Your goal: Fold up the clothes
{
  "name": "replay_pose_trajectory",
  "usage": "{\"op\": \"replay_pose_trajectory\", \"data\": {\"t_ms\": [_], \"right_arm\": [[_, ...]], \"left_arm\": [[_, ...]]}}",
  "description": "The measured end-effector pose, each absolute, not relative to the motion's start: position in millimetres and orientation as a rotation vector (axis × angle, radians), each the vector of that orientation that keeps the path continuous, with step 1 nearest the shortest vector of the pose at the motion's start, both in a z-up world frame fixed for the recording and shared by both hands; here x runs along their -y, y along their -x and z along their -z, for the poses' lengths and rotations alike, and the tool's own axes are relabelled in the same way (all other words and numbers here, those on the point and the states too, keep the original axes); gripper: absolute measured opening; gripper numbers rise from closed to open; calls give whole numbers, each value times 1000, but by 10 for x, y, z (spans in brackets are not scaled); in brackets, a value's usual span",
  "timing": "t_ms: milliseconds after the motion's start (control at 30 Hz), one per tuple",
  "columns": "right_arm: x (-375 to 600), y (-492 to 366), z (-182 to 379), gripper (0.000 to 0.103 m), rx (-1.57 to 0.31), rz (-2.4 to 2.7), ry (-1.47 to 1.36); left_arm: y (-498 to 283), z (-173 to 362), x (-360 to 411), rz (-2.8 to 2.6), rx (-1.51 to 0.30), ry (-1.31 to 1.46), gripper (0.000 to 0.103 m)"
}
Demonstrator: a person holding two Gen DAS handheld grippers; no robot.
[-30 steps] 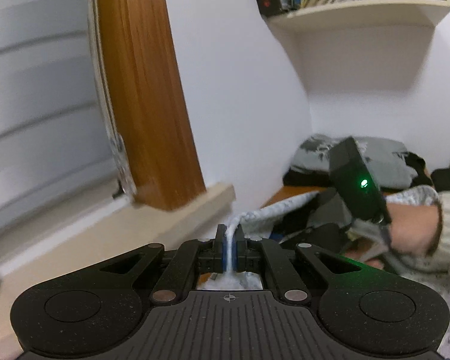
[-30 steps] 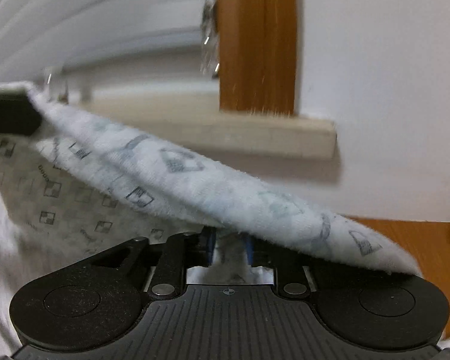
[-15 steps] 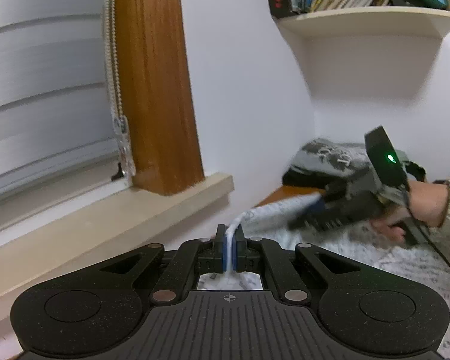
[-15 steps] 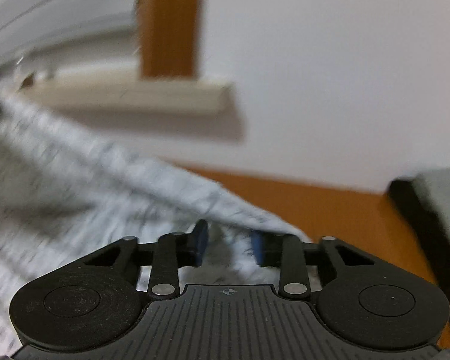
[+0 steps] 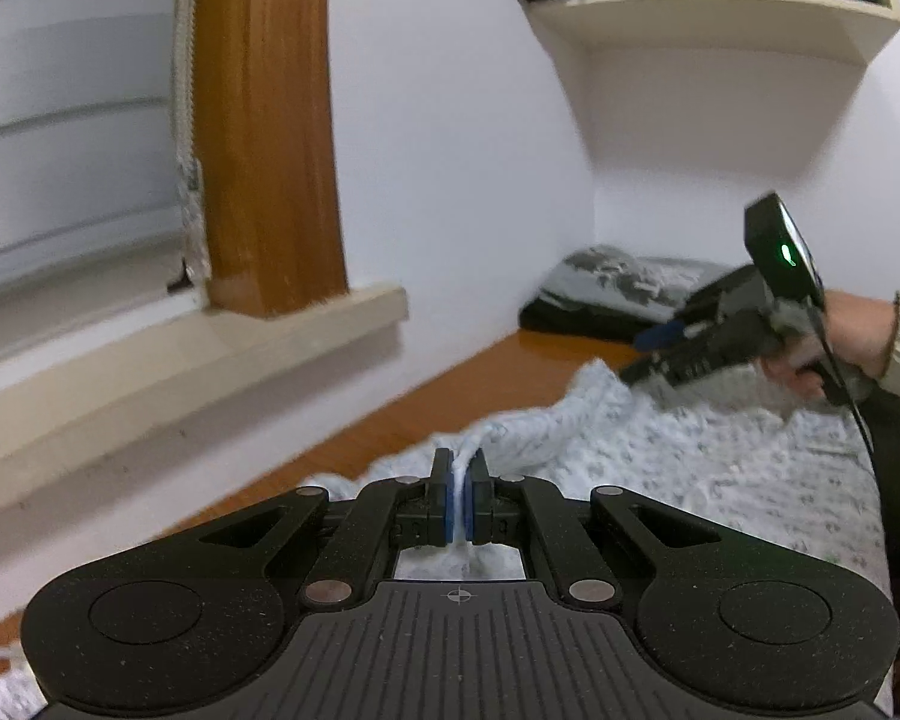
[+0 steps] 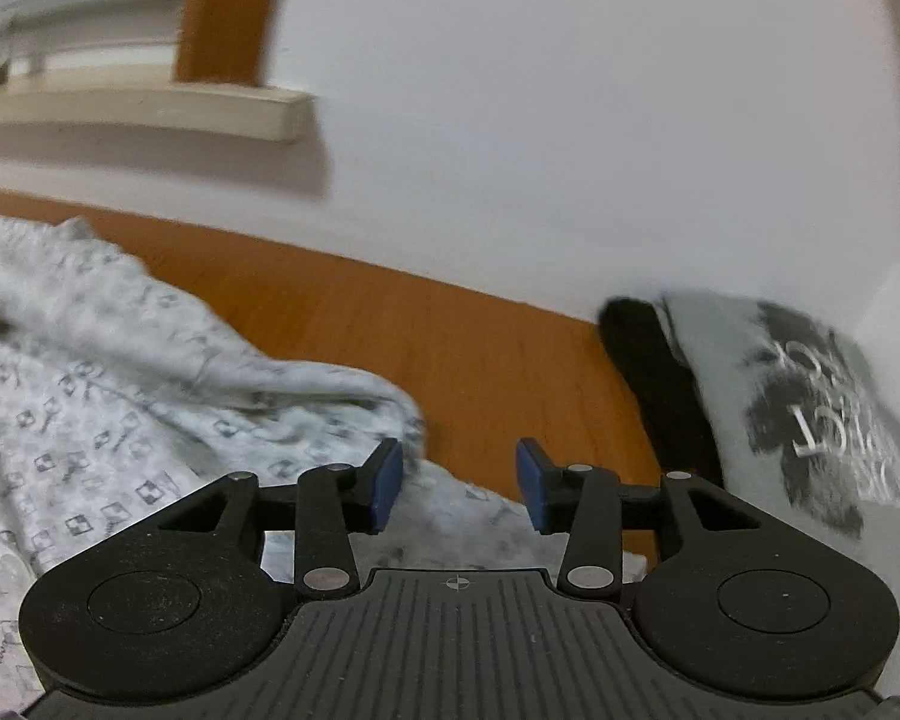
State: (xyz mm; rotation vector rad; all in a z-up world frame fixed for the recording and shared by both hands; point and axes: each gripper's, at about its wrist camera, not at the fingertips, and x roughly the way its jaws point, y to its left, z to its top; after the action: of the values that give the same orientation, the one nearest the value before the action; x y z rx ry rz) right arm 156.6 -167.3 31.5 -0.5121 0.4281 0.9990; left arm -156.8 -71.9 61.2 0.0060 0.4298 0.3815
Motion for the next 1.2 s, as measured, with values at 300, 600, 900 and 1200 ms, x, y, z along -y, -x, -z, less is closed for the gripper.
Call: {"op": "replay_pose_trajectory", "data": {"t_ms": [300, 600, 900, 1200], "right_arm": [[1416, -1557, -206, 40, -458, -1053, 495], [1601, -1615, -327, 35, -451, -926, 377], [1299, -1071, -290, 44, -474, -1120, 340], [1187, -671, -167, 44, -483, -1239, 389]], "left_arm": [[1687, -628, 751, -417, -400, 3, 3], [1616, -496, 863, -378, -511, 10, 6], [1684, -594, 893, -399, -520, 27, 32], [1932, -683, 771, -449, -491, 79, 40]]}}
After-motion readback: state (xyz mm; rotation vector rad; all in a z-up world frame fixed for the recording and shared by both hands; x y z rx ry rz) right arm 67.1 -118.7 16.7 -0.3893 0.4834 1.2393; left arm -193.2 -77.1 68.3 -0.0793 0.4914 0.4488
